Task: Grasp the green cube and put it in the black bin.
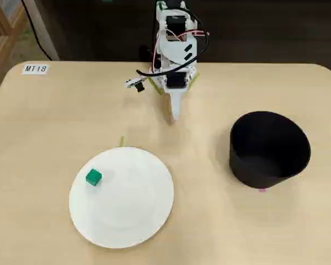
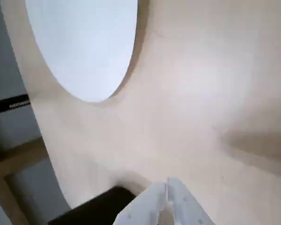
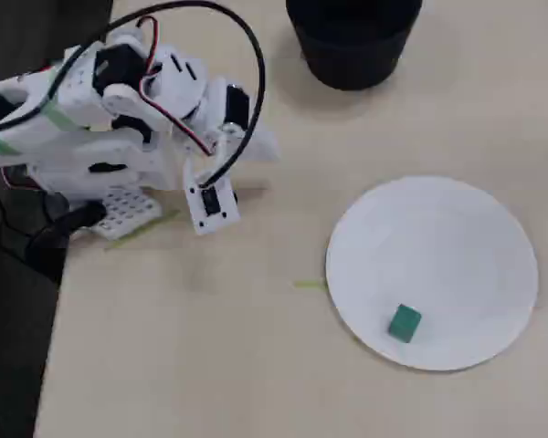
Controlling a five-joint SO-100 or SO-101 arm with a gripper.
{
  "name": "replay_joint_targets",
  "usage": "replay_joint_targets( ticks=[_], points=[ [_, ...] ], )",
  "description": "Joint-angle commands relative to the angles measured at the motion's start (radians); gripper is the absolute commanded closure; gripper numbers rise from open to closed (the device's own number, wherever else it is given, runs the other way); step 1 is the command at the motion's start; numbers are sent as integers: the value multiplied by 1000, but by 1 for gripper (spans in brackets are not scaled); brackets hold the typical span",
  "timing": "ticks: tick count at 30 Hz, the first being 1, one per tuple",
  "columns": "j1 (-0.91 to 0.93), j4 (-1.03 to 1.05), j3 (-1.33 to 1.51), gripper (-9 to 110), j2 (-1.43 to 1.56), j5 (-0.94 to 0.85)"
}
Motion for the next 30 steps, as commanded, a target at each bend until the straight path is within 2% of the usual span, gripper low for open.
replay_joint_targets(
  ticks=[1,21,24,26,30],
  points=[
    [18,-28,2,102,-2,26],
    [-8,18,-34,102,-2,32],
    [-66,83,-229,102,-95,43],
    [-92,141,-480,102,-360,38],
    [-170,434,-1170,102,-1029,-3]
  ],
)
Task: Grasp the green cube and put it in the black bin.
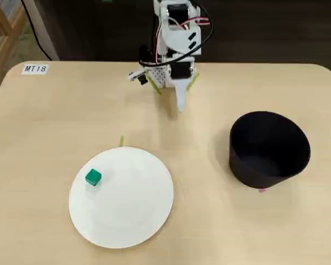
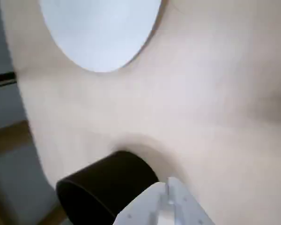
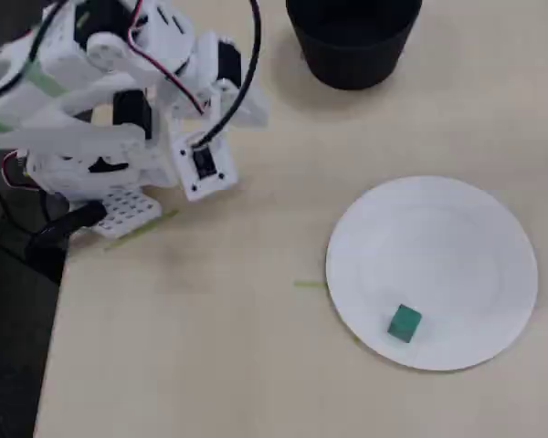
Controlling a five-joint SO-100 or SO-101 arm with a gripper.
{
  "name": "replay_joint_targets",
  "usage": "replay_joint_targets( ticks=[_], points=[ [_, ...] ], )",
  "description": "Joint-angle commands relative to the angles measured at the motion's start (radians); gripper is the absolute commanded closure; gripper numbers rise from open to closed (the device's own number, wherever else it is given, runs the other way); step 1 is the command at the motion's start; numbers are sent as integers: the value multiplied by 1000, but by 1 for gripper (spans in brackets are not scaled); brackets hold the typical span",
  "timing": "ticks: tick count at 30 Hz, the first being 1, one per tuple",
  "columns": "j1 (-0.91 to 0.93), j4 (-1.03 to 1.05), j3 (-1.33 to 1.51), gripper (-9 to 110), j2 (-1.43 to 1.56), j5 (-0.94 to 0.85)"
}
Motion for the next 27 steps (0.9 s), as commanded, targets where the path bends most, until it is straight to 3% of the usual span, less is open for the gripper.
replay_joint_targets(
  ticks=[1,4,9,18,27],
  points=[
    [-60,227,-721,102,-629,-26],
    [-74,270,-1009,102,-853,-40],
    [11,276,-1243,102,-1088,-100],
    [270,279,-1598,102,-1462,-167],
    [520,284,-1779,102,-1677,-121]
  ],
)
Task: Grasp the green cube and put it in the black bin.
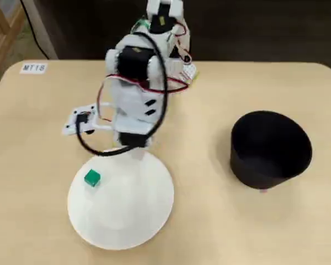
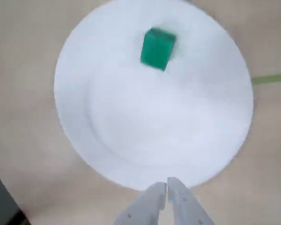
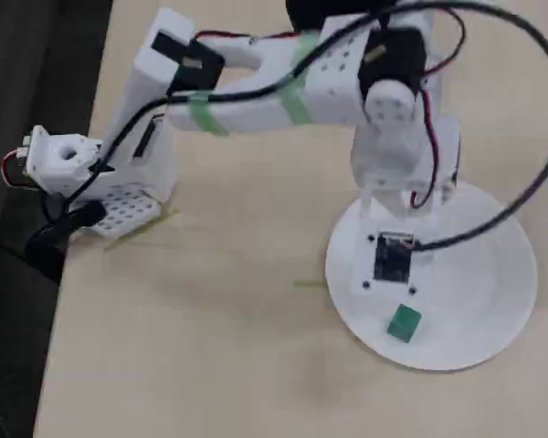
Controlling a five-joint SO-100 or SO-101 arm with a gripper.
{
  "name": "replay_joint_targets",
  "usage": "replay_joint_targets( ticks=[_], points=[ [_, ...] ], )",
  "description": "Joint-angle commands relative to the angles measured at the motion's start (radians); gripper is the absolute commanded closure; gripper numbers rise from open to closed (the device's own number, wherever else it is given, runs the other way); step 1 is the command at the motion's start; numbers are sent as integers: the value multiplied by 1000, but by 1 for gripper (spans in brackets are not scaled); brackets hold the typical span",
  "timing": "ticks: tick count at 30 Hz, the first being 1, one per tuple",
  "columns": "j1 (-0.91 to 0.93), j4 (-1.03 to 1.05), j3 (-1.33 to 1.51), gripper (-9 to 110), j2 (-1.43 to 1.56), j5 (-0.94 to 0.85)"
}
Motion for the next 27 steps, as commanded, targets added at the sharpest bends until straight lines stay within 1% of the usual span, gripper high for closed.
replay_joint_targets(
  ticks=[1,5,9,17,21,27],
  points=[
    [44,9,-83,100,-29,15],
    [63,20,-92,80,-55,8],
    [77,21,-92,70,-81,12],
    [115,21,-130,66,-176,14],
    [137,21,-160,61,-209,-2],
    [169,34,-183,57,-259,-17]
  ],
)
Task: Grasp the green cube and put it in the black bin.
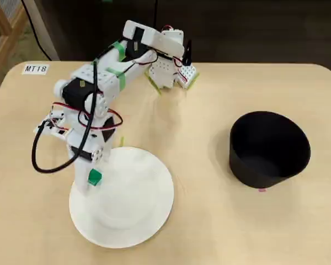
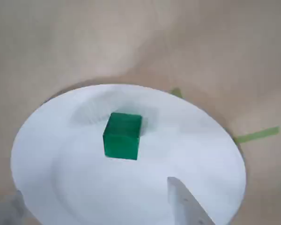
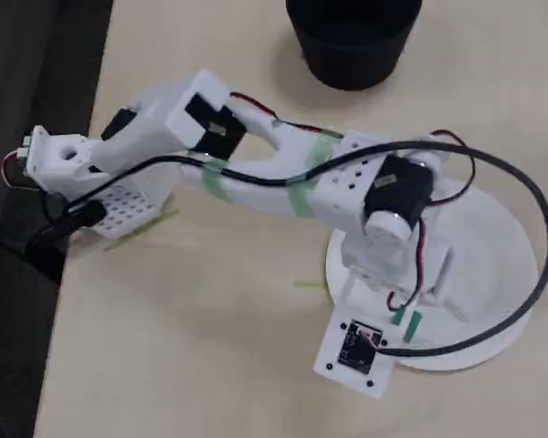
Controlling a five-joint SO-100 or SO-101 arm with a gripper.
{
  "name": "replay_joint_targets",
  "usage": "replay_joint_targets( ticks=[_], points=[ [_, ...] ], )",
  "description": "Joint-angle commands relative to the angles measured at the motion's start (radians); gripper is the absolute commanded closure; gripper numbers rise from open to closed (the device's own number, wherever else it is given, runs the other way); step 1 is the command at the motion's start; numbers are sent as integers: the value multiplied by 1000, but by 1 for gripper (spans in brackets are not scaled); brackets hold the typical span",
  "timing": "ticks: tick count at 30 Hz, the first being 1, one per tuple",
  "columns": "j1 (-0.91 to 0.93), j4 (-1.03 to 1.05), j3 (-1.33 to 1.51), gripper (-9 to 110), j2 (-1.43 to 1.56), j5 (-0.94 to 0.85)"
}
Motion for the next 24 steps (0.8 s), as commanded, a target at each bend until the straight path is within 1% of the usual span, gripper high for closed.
replay_joint_targets(
  ticks=[1,4,7,15,24],
  points=[
    [18,6,-55,57,-11,-20],
    [28,40,-161,54,-84,-40],
    [35,49,-224,54,-129,-41],
    [35,49,-235,62,-150,-37],
    [32,49,-279,63,-210,-18]
  ],
)
